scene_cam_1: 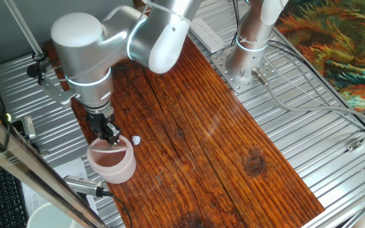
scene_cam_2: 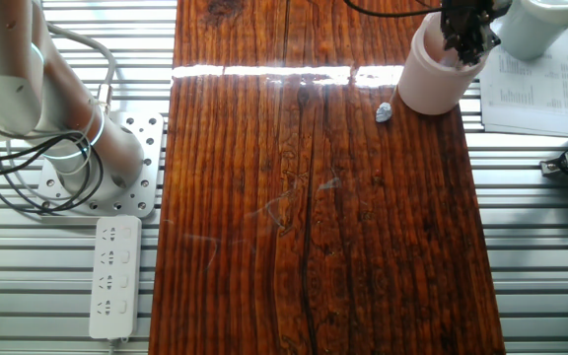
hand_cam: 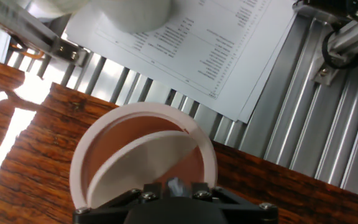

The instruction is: Put the garbage in the trash can

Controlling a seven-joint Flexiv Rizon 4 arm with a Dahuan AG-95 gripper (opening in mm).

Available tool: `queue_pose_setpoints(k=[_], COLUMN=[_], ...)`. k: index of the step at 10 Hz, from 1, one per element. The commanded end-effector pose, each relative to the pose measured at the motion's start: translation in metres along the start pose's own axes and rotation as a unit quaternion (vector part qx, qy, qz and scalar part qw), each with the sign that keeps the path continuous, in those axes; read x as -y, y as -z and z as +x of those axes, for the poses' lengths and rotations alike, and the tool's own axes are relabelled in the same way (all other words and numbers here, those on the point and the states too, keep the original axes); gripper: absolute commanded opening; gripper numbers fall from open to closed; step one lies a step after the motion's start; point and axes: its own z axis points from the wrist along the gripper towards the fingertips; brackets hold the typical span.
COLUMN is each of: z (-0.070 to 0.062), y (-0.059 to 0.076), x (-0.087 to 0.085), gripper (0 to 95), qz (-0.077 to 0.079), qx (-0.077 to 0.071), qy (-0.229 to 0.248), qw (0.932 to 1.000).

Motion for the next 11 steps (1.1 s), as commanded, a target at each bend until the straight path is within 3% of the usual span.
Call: queue_pose_setpoints(k=[1,3,8,9,11], z=[0.000,0.002,0.012,0.020,0.045], y=[0.001,0.004,0.033,0.036,0.035], x=[0.001,0.003,0.021,0.028,0.042], gripper=[38.0,38.0,38.0,38.0,38.0], qz=[0.002,0.002,-0.003,-0.005,-0.008], qx=[-0.002,-0.005,-0.025,-0.033,-0.034], qy=[0.006,0.008,0.020,0.027,0.045], qw=[1.0000,1.0000,0.9995,0.9991,0.9984])
